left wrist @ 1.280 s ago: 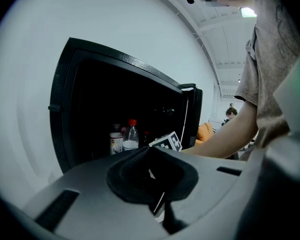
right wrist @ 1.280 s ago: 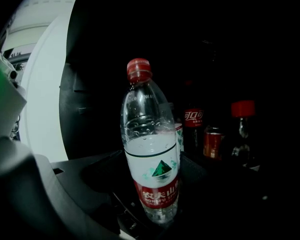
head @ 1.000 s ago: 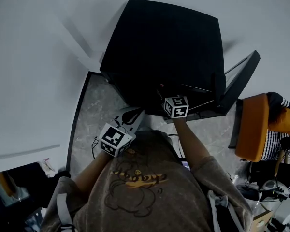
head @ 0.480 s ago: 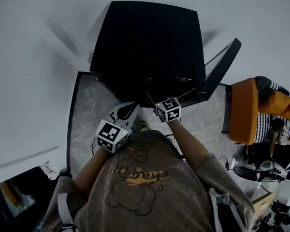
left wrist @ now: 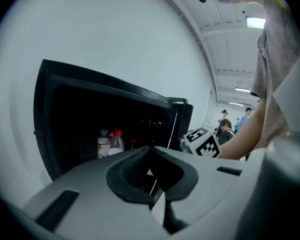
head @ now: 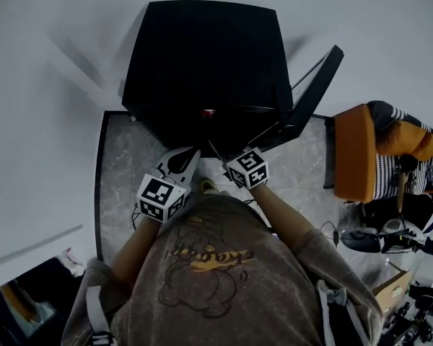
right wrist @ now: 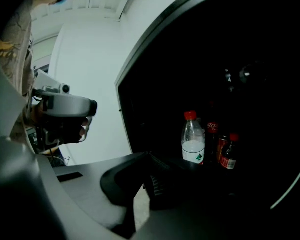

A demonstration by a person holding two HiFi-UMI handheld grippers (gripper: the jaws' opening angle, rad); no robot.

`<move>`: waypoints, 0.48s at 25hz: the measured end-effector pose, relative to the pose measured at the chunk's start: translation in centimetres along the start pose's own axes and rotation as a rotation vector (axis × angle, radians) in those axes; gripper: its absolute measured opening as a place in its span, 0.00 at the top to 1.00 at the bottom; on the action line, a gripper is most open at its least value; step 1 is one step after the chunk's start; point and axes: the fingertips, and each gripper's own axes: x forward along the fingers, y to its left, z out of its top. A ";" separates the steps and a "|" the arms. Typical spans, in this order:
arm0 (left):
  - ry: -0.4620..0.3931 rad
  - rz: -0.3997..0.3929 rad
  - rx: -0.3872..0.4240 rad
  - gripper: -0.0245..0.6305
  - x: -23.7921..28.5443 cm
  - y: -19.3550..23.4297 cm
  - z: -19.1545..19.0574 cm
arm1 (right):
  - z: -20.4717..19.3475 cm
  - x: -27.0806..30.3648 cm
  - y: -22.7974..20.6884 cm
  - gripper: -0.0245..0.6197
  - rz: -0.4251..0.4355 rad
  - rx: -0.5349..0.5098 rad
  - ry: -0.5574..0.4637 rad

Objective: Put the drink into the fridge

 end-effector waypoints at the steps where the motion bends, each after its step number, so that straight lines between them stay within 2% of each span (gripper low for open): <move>1: 0.001 -0.001 0.001 0.95 0.0 0.0 0.1 | 0.4 -0.5 0.6 0.93 0.010 -0.003 -0.002; 12: -0.016 -0.004 0.005 0.96 -1.5 -0.3 1.4 | 5.9 -5.6 6.4 0.93 0.098 -0.037 -0.084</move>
